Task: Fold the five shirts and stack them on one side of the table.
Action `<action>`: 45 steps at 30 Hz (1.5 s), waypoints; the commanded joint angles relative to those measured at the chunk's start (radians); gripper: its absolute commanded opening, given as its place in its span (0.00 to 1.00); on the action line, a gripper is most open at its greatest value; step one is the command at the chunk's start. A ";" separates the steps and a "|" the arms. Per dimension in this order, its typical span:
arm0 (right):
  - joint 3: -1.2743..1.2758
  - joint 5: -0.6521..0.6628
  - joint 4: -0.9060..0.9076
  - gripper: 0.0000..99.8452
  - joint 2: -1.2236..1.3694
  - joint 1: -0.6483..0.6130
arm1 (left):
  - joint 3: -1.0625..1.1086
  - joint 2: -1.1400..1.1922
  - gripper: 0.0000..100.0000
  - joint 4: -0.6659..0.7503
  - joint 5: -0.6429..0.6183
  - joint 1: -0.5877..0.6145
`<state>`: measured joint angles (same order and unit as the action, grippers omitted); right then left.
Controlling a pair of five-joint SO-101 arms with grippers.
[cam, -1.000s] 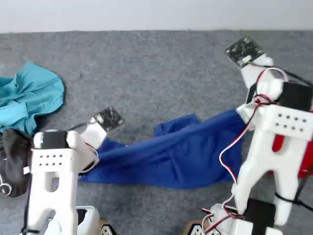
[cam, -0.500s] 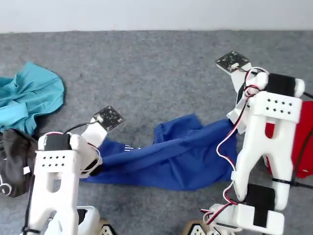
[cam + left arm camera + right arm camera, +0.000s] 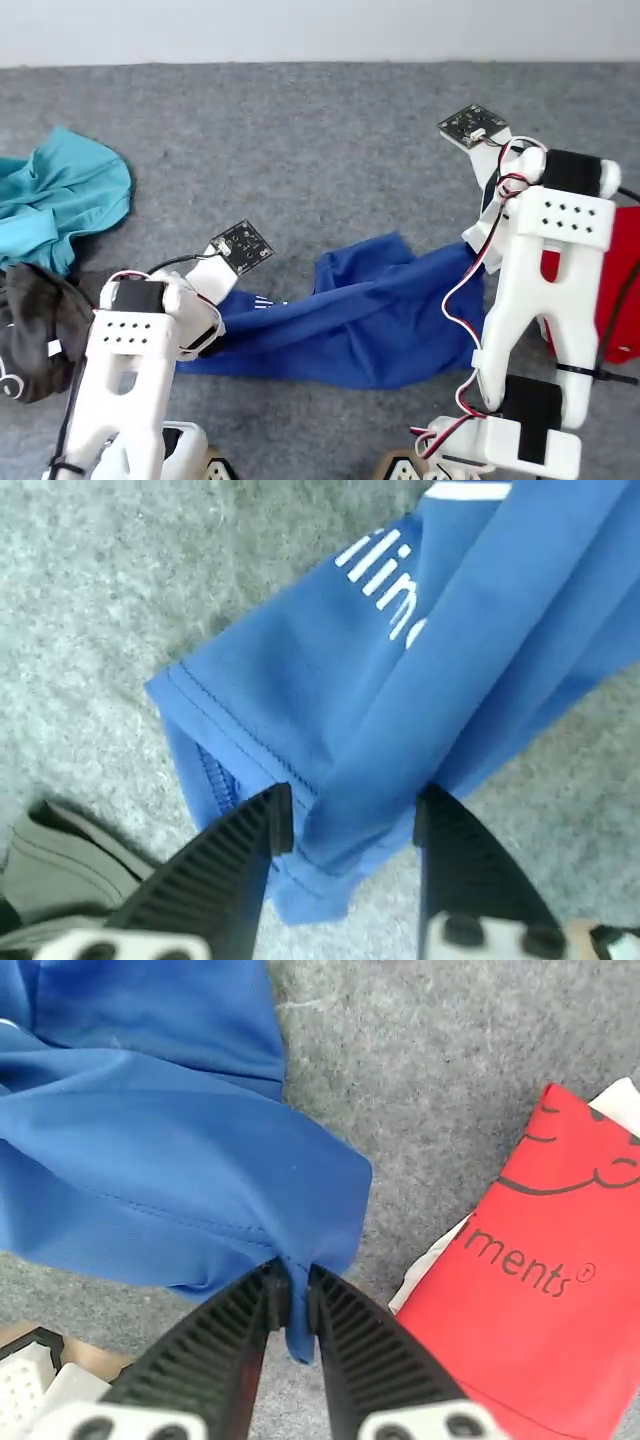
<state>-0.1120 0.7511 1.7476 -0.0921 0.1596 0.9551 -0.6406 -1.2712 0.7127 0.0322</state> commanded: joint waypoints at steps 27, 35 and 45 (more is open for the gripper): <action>-0.002 -0.011 0.022 0.01 -0.213 -0.010 | -0.213 -0.025 0.01 -0.071 -0.009 0.044; -0.112 -0.012 0.010 0.01 -0.453 -0.004 | -0.685 -0.025 0.01 -0.269 -0.071 0.071; -0.543 -0.009 -0.177 0.01 -0.501 -0.002 | -1.184 -0.025 0.01 -0.269 -0.103 0.143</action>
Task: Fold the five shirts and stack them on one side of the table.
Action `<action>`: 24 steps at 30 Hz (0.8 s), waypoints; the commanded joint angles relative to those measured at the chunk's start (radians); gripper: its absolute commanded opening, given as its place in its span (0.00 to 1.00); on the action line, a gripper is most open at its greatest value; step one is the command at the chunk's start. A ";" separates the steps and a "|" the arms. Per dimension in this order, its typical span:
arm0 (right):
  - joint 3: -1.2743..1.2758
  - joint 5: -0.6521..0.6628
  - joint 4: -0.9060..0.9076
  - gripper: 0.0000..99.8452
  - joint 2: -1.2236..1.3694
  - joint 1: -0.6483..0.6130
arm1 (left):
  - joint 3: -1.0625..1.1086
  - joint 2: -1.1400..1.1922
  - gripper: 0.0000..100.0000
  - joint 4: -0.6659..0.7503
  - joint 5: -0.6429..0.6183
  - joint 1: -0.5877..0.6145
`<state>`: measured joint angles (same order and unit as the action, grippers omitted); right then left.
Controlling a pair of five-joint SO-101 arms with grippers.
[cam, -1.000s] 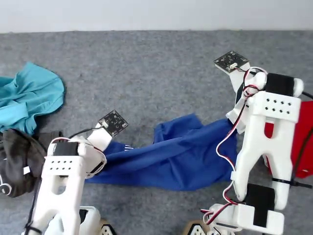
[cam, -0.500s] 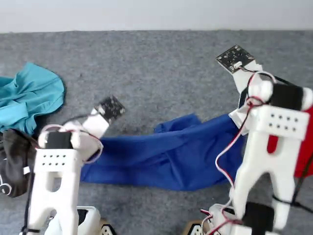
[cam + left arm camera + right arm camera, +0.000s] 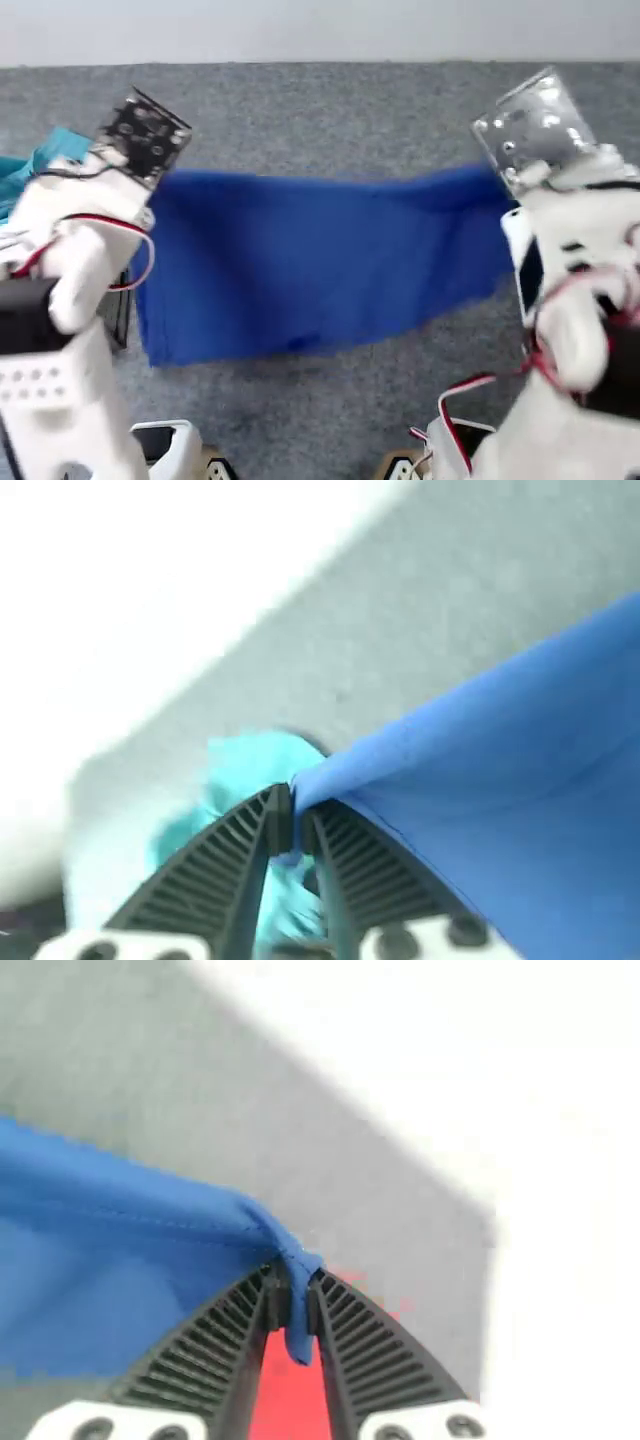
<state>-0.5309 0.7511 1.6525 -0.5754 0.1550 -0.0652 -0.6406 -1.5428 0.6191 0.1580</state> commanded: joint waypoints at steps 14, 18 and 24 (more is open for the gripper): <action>-0.439 0.123 -0.429 0.01 -0.028 0.101 | -0.650 -0.025 0.01 -0.006 0.075 0.025; -0.516 0.143 -0.420 0.01 -0.028 0.116 | -0.716 -0.026 0.01 -0.072 0.115 0.025; -0.598 0.143 -0.352 0.01 -0.028 0.214 | -0.792 -0.026 0.02 -0.212 0.190 0.023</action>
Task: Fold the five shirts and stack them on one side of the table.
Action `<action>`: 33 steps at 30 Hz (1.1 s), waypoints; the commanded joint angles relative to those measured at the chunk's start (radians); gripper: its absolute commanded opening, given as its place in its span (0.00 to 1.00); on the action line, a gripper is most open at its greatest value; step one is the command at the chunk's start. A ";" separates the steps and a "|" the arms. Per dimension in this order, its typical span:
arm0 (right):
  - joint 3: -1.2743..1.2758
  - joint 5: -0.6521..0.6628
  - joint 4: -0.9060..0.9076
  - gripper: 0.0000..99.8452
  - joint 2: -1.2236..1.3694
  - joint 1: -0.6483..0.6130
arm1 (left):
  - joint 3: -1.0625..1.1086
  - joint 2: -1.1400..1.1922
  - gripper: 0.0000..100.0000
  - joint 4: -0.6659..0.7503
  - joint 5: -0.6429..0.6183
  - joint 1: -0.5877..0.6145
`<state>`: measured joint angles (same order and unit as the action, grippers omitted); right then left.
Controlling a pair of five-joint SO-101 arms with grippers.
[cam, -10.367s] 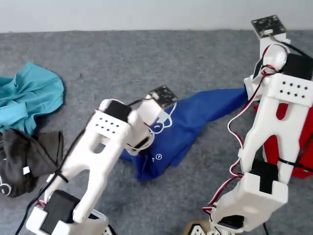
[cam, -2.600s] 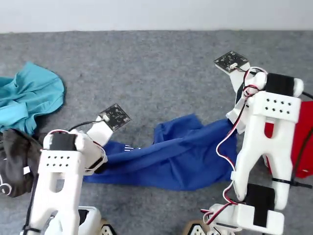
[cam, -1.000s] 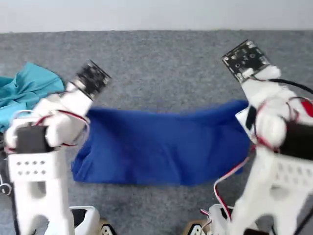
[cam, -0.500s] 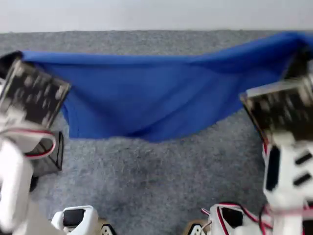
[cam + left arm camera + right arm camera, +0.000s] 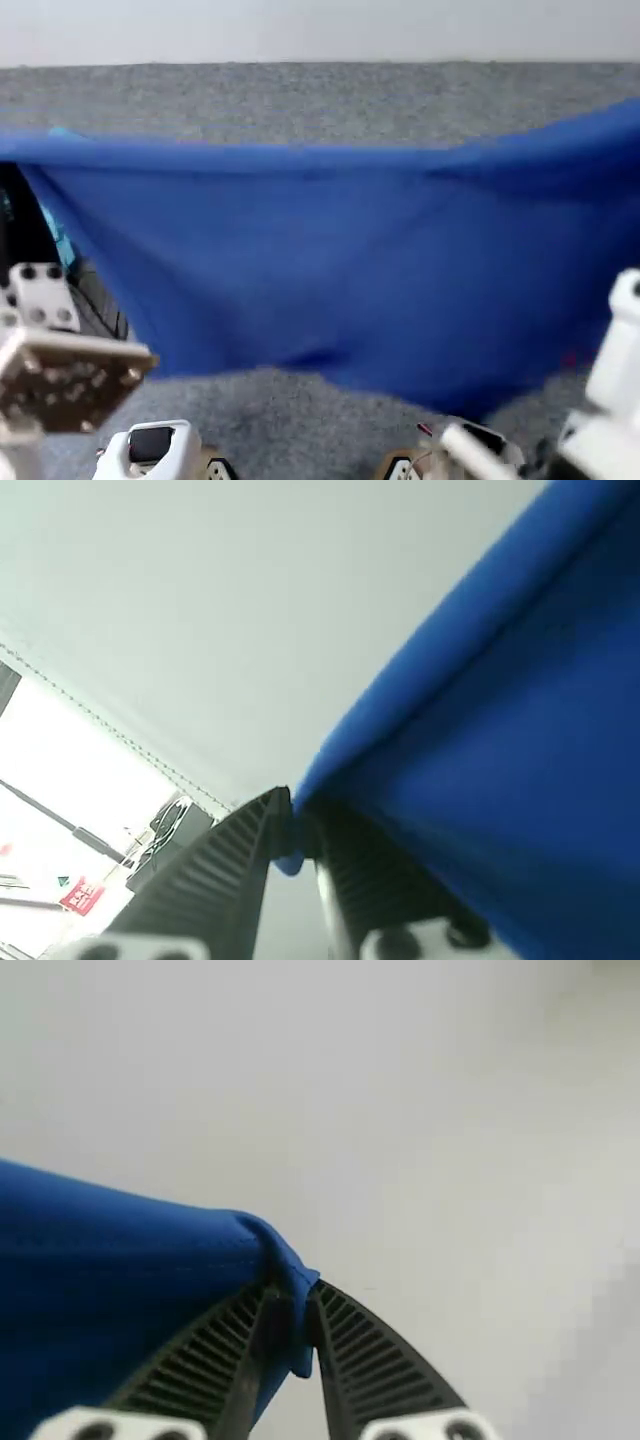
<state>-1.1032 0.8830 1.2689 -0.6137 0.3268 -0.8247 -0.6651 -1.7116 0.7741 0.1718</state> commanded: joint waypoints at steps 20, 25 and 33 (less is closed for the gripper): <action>-0.026 0.035 0.151 0.01 -0.062 0.054 | 0.143 -0.118 0.02 -0.043 0.038 0.003; -0.026 0.040 0.199 0.01 -0.085 0.054 | 0.245 -0.235 0.02 -0.040 0.038 0.008; 0.127 0.031 0.189 0.01 -0.010 0.050 | 0.510 -0.267 0.02 0.071 0.040 0.008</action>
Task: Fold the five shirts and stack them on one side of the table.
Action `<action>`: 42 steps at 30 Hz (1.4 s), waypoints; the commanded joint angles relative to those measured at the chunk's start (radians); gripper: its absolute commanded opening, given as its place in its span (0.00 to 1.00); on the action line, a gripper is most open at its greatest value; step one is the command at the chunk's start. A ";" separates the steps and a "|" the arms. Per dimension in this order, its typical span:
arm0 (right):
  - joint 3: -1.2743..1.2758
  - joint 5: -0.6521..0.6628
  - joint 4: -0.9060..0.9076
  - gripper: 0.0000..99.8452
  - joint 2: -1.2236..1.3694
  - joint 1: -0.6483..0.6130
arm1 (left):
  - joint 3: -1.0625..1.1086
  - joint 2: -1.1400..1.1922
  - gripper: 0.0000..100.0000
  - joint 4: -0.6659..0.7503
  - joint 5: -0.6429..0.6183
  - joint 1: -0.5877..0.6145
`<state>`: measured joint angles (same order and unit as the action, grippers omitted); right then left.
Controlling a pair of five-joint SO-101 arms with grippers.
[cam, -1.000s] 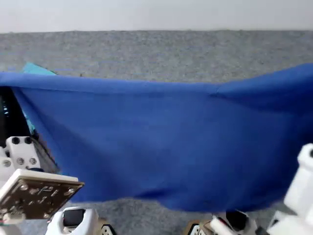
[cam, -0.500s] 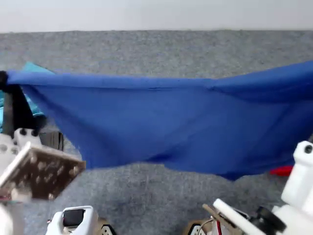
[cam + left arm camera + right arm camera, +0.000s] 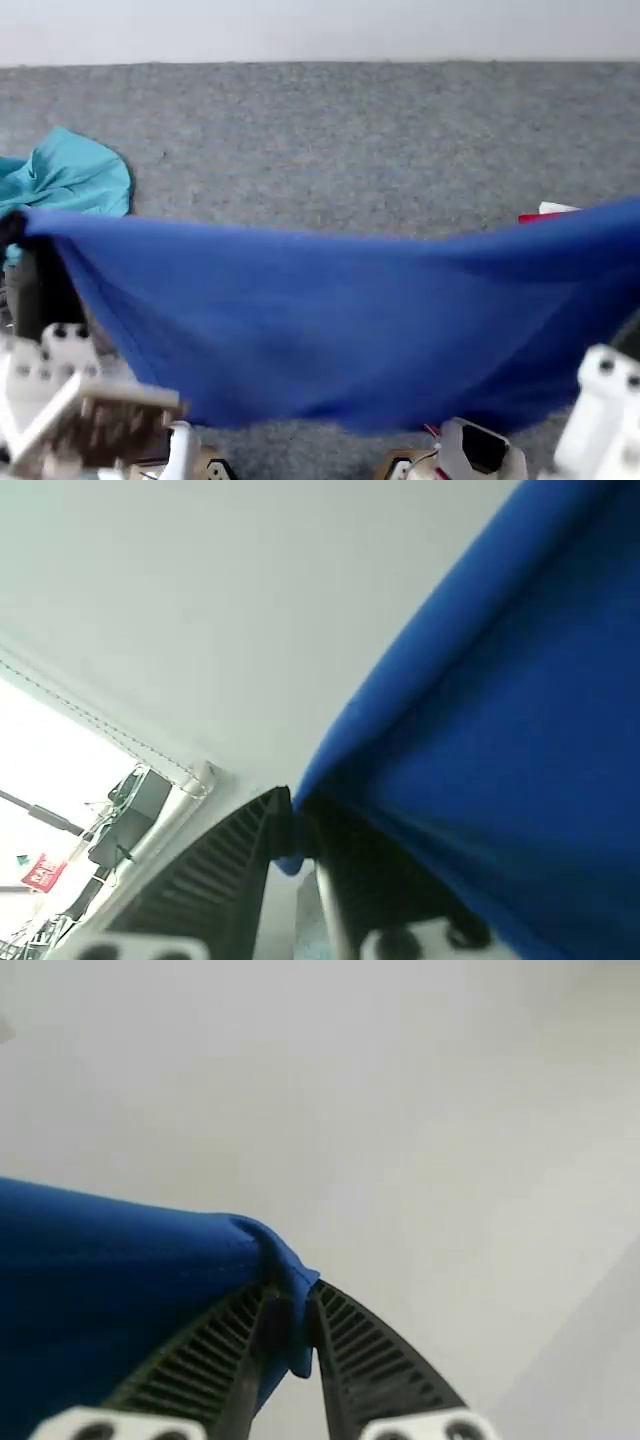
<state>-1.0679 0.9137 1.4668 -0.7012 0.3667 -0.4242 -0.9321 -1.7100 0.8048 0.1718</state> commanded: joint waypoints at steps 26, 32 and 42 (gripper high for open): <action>0.763 -0.069 -0.341 0.01 0.812 -0.252 | 1.265 0.423 0.01 1.307 0.060 -0.041; 0.778 -0.069 -0.309 0.01 0.839 -0.252 | 0.963 0.652 0.01 1.066 -0.048 -0.150; 0.778 -0.132 -0.222 0.01 0.840 -0.248 | 0.489 1.043 0.13 0.575 -0.238 -0.310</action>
<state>-0.2854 0.7971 1.2275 0.1504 0.1243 0.2217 0.0376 -1.0073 0.6191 -0.1166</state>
